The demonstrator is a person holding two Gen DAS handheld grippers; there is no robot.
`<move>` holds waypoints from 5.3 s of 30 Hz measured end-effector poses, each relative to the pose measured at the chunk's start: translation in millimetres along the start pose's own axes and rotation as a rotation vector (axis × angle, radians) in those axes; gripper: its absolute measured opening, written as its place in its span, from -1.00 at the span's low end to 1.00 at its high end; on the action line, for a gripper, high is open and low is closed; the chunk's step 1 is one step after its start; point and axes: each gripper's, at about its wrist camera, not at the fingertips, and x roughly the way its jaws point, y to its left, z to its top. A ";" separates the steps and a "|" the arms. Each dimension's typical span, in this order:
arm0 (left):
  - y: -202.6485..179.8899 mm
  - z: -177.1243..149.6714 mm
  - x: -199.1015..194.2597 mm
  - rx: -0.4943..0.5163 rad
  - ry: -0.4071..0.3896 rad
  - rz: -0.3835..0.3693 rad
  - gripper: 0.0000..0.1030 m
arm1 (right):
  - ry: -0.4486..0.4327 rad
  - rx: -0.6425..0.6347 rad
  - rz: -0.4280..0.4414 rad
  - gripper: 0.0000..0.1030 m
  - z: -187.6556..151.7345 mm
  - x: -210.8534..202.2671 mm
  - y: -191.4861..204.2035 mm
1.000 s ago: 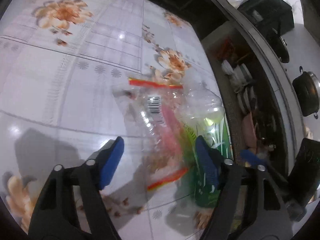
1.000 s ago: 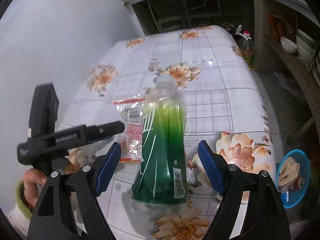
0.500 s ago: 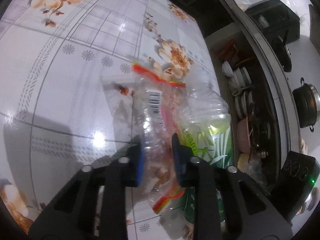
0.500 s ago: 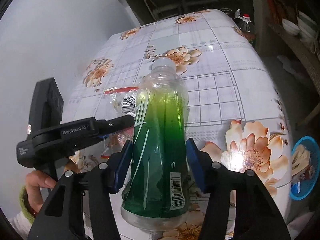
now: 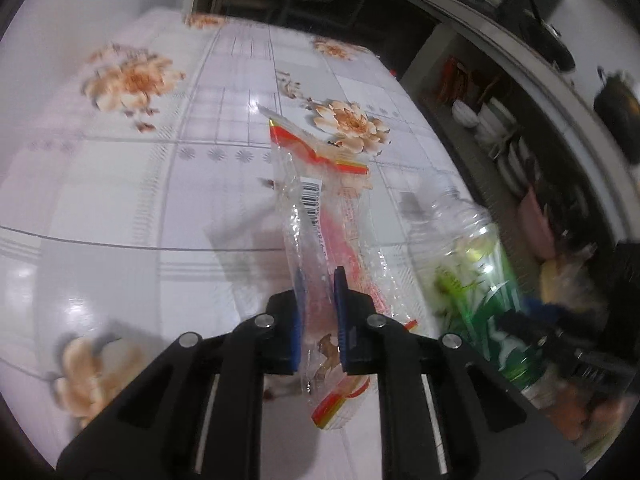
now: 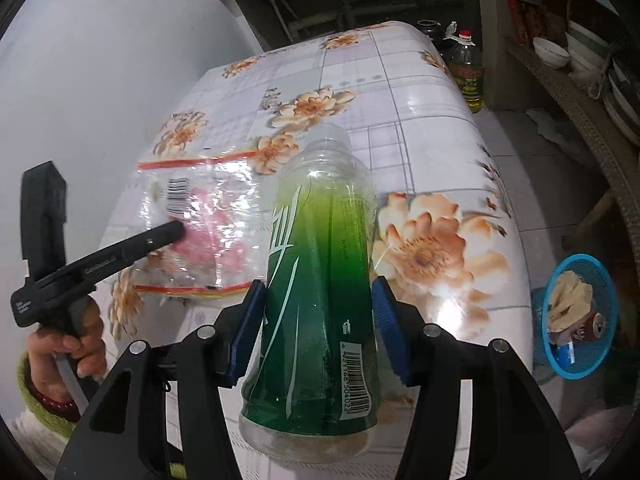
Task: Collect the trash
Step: 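Lift the plastic bag and green bottle off the table with both tools, then carry both items to the wastebasket and open the left tool to drop the bag, then open the right tool over the wastebasket to drop the green bottle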
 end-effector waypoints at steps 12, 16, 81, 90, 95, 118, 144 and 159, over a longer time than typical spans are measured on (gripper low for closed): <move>-27.4 -18.1 -10.4 0.162 -0.048 0.119 -0.77 | 0.022 0.122 0.067 0.15 12.2 14.4 -19.5; -26.7 -17.9 -11.6 0.172 -0.052 0.118 -0.77 | 0.043 0.150 0.094 0.15 8.9 23.0 -21.9; -267.2 20.0 12.5 0.466 -0.004 -0.324 -0.93 | -0.372 0.772 -0.153 0.09 -178.1 -151.1 -258.8; -373.9 -0.9 156.1 0.551 0.341 -0.290 -0.93 | -0.309 0.942 -0.147 0.09 -229.3 -108.3 -322.4; -426.7 -18.6 244.0 0.519 0.517 -0.285 -0.93 | -0.299 0.997 -0.139 0.09 -239.5 -94.7 -347.0; -459.5 -52.4 369.8 0.414 0.643 -0.090 -0.02 | -0.160 0.880 -0.258 0.09 -222.2 -50.3 -391.4; -266.9 -60.9 5.0 0.601 0.006 -0.214 0.58 | -0.189 0.456 -0.514 0.29 -152.7 -67.9 -322.2; -248.7 -124.6 -74.8 0.449 -0.209 -0.141 0.83 | -0.517 0.202 -0.606 0.87 -173.1 -194.0 -100.3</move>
